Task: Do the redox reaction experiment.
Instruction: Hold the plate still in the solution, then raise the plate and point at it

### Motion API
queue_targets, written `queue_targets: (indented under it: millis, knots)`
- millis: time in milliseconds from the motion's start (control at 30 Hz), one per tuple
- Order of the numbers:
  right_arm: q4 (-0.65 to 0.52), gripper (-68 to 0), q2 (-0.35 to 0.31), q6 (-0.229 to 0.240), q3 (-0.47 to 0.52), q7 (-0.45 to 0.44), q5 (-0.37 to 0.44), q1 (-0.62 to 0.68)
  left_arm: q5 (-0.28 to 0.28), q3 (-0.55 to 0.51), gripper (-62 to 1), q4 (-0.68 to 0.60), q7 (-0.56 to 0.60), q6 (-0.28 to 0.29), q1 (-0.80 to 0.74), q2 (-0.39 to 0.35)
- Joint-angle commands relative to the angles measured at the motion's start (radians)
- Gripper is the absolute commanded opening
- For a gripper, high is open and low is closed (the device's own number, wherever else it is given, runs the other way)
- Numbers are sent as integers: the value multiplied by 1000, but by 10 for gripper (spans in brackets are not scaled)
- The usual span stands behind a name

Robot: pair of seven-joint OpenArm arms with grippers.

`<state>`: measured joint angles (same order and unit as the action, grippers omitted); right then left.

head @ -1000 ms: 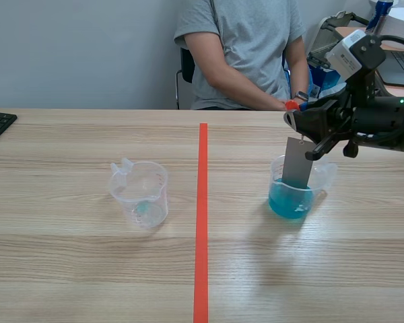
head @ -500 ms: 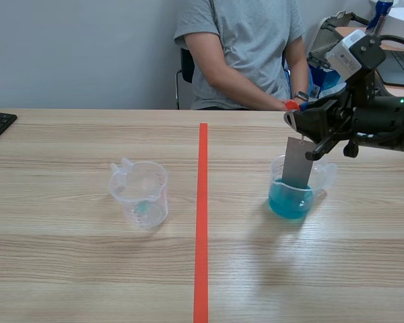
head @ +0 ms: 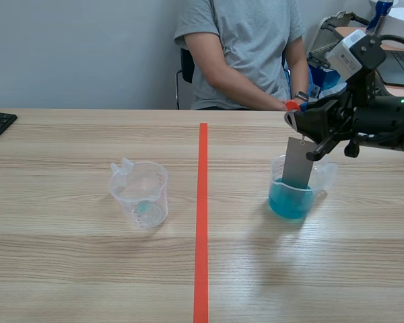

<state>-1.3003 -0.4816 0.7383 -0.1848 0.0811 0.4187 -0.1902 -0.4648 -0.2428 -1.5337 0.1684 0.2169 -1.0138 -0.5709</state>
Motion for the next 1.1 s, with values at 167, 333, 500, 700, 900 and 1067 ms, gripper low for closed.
queue_targets:
  millis: [167,333,500,700,900,1067]
  knots:
    - [-110,-660,-87,7,2,6,53,-20,-2,-2,-560,-10,14,3,6,-3]
    - [-177,-660,-131,7,3,43,128,-20,-2,-2,-560,-10,14,3,6,-3]
    - [-241,-660,-173,7,20,99,225,-20,-2,-2,-560,-10,14,3,6,-3]
    - [-313,-660,-226,7,53,169,344,-21,-2,-2,-560,-10,14,3,6,-3]
    - [-358,-660,-259,7,107,234,455,-21,-3,-2,-560,-10,14,3,6,-3]
    - [-387,-660,-264,7,138,277,513,-21,-3,-2,-560,-10,14,3,6,-3]
